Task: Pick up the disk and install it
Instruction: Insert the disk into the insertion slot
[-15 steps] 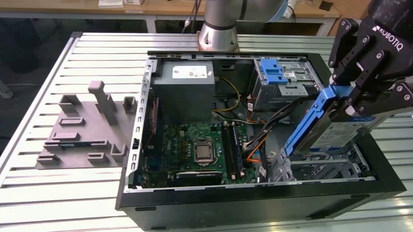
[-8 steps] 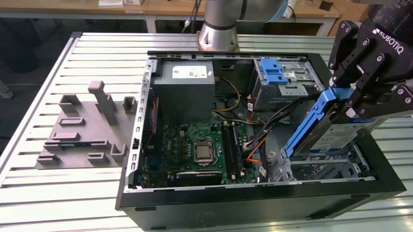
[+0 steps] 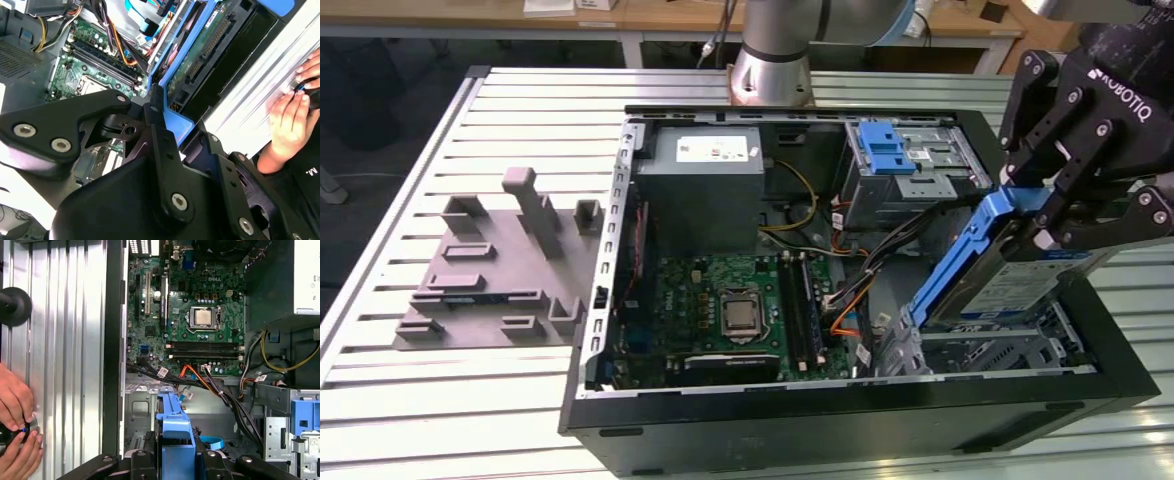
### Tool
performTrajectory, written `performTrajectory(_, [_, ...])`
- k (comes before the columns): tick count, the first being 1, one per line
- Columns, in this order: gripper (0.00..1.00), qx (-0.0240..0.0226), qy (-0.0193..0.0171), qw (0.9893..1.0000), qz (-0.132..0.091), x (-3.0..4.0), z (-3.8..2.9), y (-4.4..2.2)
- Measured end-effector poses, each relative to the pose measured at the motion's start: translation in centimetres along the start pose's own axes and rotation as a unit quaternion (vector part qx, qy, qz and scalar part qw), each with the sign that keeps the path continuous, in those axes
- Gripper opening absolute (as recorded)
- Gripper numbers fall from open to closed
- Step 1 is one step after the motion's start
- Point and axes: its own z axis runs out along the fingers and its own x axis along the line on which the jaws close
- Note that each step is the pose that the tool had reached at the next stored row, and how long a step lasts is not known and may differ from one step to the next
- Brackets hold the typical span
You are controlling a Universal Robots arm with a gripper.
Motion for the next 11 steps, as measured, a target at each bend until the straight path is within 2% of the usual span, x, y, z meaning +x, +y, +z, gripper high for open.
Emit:
performTrajectory(6, [0.36,0.0000,0.0000,1.0000,0.001,0.04,0.34,-0.04])
performTrajectory(11, [0.36,0.0001,-0.0004,1.0000,0.010,0.06,0.56,-0.11])
